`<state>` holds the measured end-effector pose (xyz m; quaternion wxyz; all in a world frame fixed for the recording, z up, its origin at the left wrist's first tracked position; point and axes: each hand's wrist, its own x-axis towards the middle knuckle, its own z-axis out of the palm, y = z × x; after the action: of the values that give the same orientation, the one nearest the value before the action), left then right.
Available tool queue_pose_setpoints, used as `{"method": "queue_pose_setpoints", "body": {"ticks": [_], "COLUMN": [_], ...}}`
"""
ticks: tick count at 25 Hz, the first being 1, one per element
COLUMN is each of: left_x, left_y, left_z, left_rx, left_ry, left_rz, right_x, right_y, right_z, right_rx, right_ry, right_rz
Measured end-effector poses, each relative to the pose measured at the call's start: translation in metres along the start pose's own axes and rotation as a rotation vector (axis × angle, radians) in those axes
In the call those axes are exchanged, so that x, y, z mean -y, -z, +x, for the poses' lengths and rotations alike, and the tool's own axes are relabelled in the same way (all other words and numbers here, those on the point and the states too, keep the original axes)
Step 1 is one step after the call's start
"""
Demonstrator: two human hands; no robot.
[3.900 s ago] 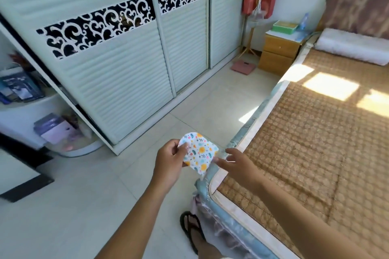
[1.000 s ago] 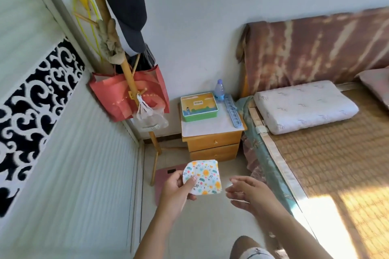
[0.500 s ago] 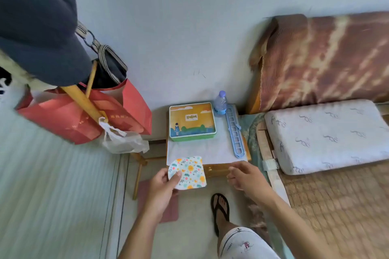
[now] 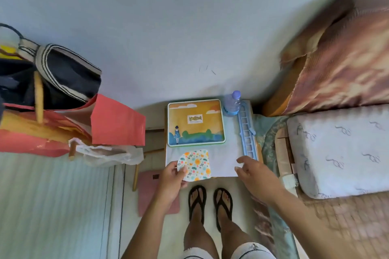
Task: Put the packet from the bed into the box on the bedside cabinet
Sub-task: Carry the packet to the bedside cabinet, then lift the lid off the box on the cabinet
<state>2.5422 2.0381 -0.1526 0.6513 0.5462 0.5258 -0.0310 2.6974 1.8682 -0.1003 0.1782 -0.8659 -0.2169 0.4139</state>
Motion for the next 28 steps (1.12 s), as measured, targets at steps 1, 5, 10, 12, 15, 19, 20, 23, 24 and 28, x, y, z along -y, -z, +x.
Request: {"method": "queue_pose_setpoints", "body": {"ticks": [1, 5, 10, 12, 15, 19, 20, 23, 24, 28], "left_x": [0.011, 0.067, 0.125, 0.141, 0.150, 0.149, 0.145, 0.122, 0.111, 0.078], "left_y": [-0.001, -0.006, -0.007, -0.008, -0.010, -0.009, -0.006, 0.002, 0.004, 0.009], "left_z": [0.022, 0.101, 0.179, 0.195, 0.199, 0.190, 0.187, 0.184, 0.185, 0.204], "left_rx": [0.005, 0.000, -0.070, -0.094, -0.133, -0.191, -0.205, -0.276, -0.315, -0.469], "left_ry": [0.037, 0.153, 0.167, 0.116, 0.043, 0.026, 0.026, 0.020, 0.017, 0.033], "left_rz": [0.037, 0.160, 0.294, 0.412, 0.485, 0.652, 0.664, 0.435, 0.301, 0.003], "right_x": [-0.003, -0.017, -0.034, -0.038, -0.040, -0.035, -0.033, -0.029, -0.030, -0.036], "right_y": [-0.007, -0.040, -0.086, -0.103, -0.118, -0.130, -0.132, -0.134, -0.132, -0.123], "right_z": [0.015, 0.067, 0.124, 0.144, 0.161, 0.170, 0.171, 0.176, 0.180, 0.203], "right_rx": [0.017, 0.068, 0.106, 0.119, 0.140, 0.150, 0.149, 0.089, 0.031, -0.235], "right_ry": [-0.026, -0.110, -0.144, -0.160, -0.181, -0.190, -0.188, -0.193, -0.213, -0.377], "right_rz": [-0.019, -0.090, -0.208, -0.233, -0.257, -0.253, -0.256, -0.236, -0.193, 0.103]}}
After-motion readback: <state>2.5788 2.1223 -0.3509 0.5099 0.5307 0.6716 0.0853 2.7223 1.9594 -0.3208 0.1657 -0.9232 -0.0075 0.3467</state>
